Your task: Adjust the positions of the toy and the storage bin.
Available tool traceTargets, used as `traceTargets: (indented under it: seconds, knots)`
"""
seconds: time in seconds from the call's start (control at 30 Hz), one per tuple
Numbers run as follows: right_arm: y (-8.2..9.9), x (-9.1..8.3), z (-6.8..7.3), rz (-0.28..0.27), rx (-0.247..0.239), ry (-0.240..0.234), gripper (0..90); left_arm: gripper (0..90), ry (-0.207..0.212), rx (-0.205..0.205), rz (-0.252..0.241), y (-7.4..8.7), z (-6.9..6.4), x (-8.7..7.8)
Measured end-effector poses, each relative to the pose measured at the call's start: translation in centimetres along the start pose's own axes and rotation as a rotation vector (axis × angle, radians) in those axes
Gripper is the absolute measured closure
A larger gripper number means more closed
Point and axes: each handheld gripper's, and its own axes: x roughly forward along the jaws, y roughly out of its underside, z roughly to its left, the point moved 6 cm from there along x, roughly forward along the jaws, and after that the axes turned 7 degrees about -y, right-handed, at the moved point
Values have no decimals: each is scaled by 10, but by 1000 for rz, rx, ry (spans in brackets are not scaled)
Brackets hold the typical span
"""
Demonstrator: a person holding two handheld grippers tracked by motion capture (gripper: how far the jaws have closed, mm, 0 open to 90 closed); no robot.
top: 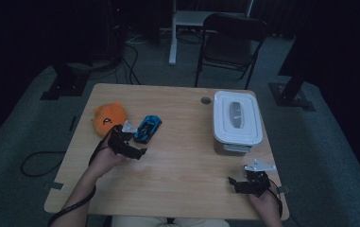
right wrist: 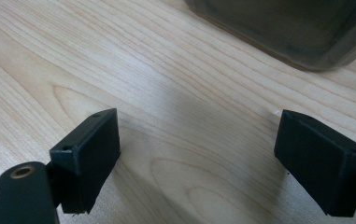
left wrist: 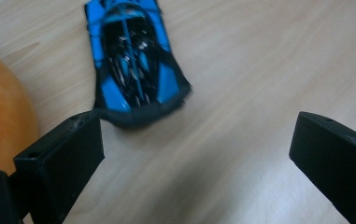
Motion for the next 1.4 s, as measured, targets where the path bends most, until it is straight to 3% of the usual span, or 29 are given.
traceTargets:
  seconds: [0.13,0.27,0.57,0.63,0.77,0.97,1.0,1.07,1.17,1.23,1.4]
  knots:
    - [0,0,0,0,0,0,137,36,-29,-19,-1,-13,5,8]
    - [0,0,0,0,0,0,138,36,-27,-27,2,-24,7,17]
    - [0,0,0,0,0,0,138,36,-40,-36,42,-34,13,41]
    - [0,0,0,0,0,0,138,36,-58,-37,79,-40,19,54]
    - [0,0,0,0,0,0,140,36,-46,-56,114,-45,23,65]
    - [0,0,0,0,0,0,140,36,-53,-70,148,-48,26,76]
    - [0,0,0,0,0,0,140,36,-63,-75,173,-48,29,83]
    - [0,0,0,0,0,1,140,36,-42,-96,174,-48,30,86]
    - [0,0,0,0,1,1,140,36,-66,-60,191,-48,30,90]
    - [0,0,0,-1,1,1,140,41,-57,-55,197,-48,29,91]
    - [0,0,0,-1,1,1,140,70,-59,-98,197,-49,31,93]
